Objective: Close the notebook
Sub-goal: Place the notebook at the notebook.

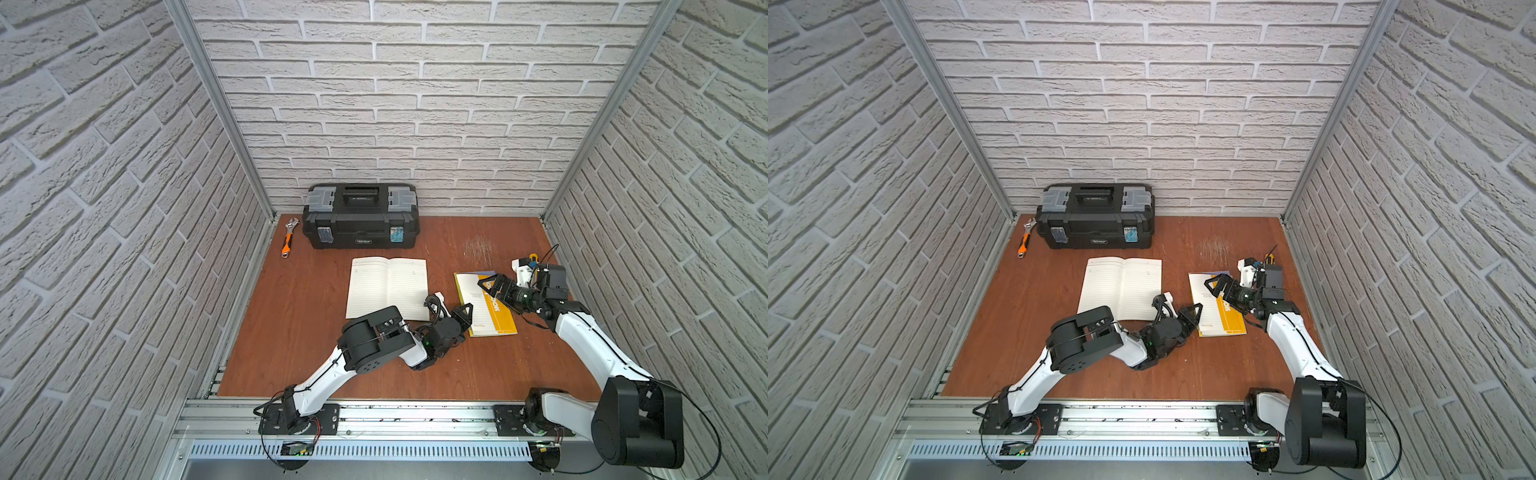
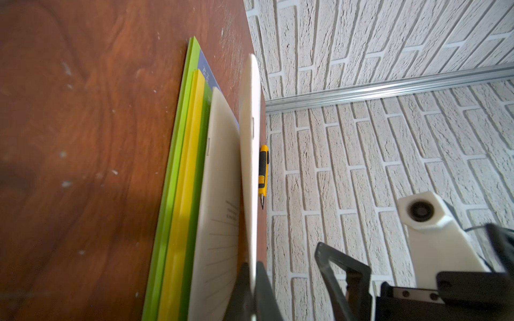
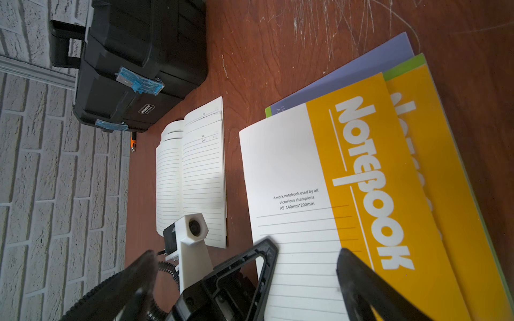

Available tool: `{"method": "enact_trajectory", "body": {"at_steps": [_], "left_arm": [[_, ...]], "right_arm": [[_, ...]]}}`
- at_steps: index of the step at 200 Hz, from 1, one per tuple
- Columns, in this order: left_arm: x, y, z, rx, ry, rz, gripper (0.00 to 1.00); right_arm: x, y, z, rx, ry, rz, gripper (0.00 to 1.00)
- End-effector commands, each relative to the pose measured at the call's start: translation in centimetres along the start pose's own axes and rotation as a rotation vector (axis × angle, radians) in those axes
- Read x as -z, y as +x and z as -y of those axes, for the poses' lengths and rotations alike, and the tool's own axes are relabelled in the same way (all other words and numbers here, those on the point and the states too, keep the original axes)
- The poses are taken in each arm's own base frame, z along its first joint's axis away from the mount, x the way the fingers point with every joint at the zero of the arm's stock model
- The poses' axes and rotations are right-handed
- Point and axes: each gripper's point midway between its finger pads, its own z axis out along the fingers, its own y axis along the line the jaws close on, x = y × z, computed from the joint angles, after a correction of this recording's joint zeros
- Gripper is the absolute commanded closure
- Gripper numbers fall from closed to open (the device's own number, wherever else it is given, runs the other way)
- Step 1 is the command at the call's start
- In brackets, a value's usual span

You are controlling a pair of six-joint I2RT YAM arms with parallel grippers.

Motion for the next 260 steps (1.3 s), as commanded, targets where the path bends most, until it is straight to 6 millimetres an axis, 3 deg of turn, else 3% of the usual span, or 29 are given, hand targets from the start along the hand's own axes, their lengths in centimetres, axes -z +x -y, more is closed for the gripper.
{"method": "enact_trajectory", "body": {"at_steps": [1,132,199,260], "left_arm": [[0.1,-0.1,1.6,0.052,0.063,0.015,0.94],[0.0,1.9,1.8,0.081,0.008,-0.053,0.94],[-0.3,1.3,1.0,0.078,0.006,-0.027,0.93],[-1.2,0.7,0.9,0.077,0.010,-0.009,0.93]], "right_arm": [[-0.5,-0.6,0.5,0.041,-0.004,0.032,0.00],[-1.8,0.3,2.7,0.041,0.050,0.005,0.00],[-3.0,1.0,4.1,0.016,0.067,-0.013,0.00],[-3.0,1.0,4.1,0.029,0.074,-0.025,0.00]]}}
